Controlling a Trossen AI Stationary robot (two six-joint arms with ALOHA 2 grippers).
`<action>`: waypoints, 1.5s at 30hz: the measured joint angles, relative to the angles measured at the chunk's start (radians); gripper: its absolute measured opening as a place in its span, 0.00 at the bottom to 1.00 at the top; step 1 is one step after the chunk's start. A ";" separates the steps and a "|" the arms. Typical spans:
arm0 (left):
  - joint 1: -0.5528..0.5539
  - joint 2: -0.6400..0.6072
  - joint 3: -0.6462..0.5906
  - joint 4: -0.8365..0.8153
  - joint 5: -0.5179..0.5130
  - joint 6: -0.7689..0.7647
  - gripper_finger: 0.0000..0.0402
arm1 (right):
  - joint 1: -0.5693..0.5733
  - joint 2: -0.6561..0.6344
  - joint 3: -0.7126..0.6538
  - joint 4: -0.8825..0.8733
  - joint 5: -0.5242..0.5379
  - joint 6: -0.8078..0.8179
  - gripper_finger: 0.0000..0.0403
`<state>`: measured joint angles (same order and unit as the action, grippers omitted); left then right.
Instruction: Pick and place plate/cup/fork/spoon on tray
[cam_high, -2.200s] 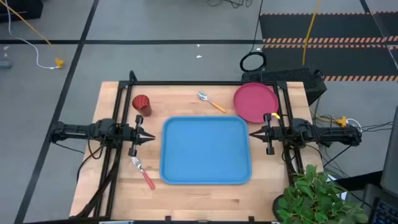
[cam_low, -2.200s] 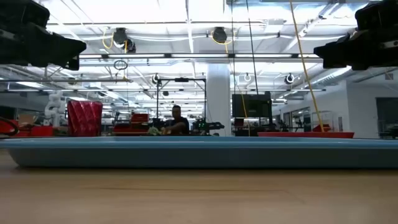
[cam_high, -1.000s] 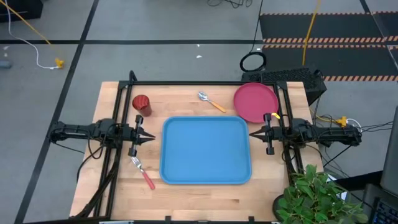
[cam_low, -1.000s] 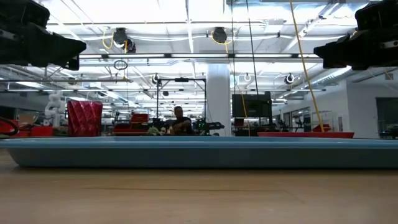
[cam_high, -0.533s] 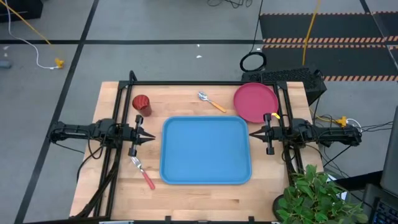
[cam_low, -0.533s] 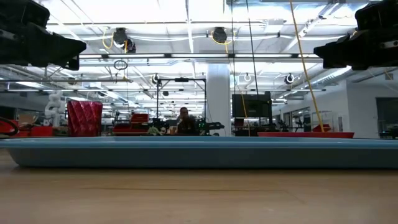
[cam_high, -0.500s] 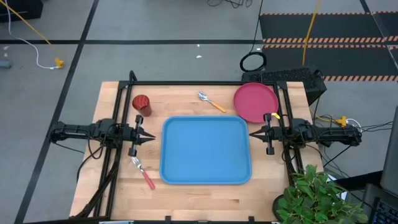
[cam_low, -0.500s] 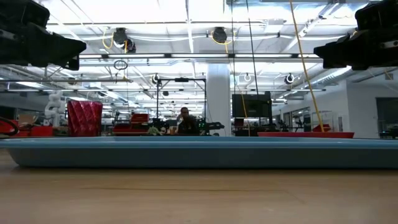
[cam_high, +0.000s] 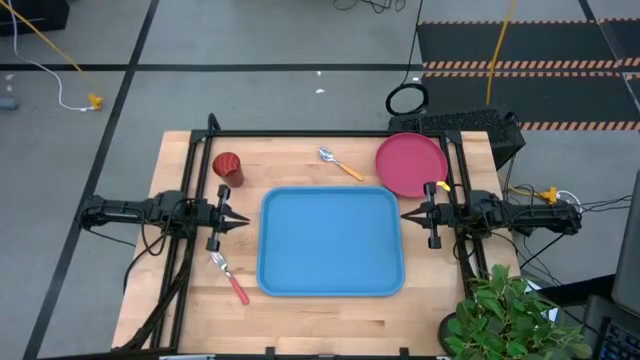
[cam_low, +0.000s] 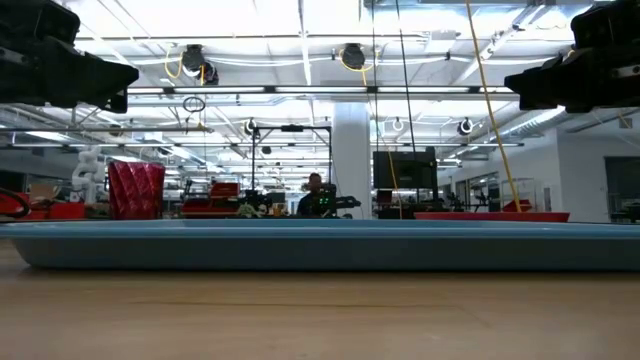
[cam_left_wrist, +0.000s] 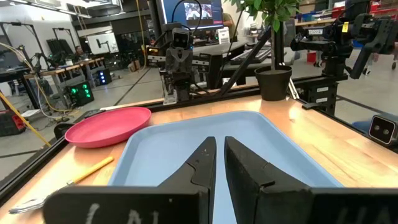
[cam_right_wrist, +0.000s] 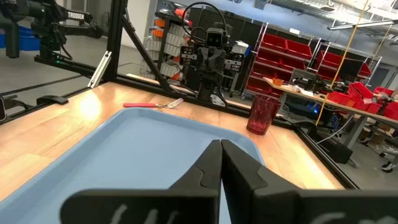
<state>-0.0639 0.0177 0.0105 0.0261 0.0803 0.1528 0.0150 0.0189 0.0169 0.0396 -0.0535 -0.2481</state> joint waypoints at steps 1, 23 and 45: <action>0.000 0.000 0.000 0.000 0.000 0.000 0.09 | 0.000 0.000 0.000 0.000 0.000 0.000 0.00; 0.000 0.000 0.000 0.000 -0.001 0.010 0.09 | 0.000 0.000 0.000 0.000 0.000 0.000 0.00; 0.000 0.000 0.000 0.000 -0.001 -0.025 0.09 | 0.000 0.000 0.000 0.000 0.000 0.000 0.00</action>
<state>-0.0639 0.0176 0.0102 0.0265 0.0789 0.1276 0.0149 0.0189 0.0170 0.0398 -0.0536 -0.2480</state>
